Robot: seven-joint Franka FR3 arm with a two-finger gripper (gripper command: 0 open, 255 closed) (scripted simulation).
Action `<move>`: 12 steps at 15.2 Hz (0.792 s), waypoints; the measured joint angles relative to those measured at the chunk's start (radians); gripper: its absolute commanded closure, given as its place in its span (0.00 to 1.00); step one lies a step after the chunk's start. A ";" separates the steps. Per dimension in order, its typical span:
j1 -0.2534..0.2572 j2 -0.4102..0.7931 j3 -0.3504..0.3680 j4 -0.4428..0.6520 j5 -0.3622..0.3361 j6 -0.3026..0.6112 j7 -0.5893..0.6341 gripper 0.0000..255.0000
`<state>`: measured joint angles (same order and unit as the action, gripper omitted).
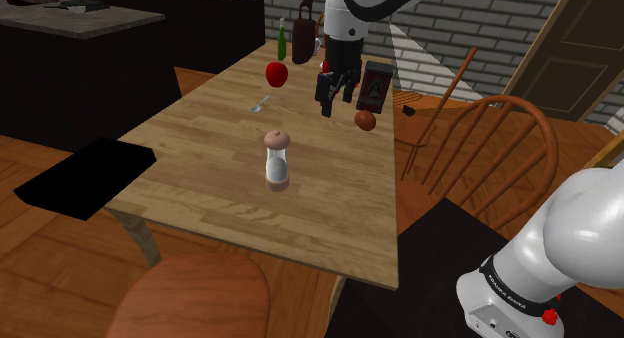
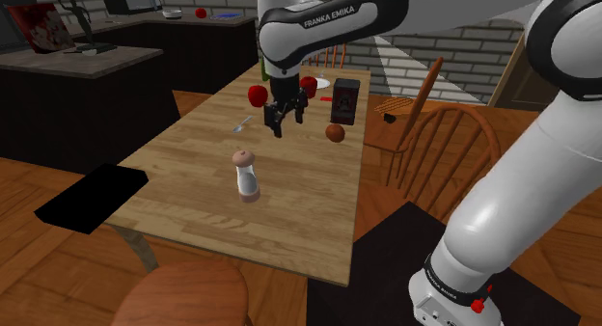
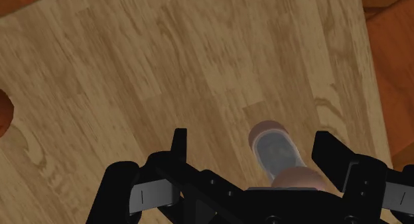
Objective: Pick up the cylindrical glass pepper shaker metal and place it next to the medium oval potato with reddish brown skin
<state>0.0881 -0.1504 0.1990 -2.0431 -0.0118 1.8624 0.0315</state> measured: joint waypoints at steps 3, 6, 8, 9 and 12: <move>0.016 0.109 0.022 0.087 -0.010 0.006 0.019 0.00; 0.033 0.233 0.040 0.201 -0.029 0.001 0.035 0.00; 0.049 0.308 0.051 0.263 -0.041 0.003 0.050 0.00; 0.060 0.352 0.057 0.306 -0.049 -0.002 0.058 0.00; 0.092 0.476 0.069 0.446 -0.070 -0.035 0.076 0.00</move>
<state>0.1799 0.3254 0.2676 -1.5973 -0.0823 1.8276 0.1070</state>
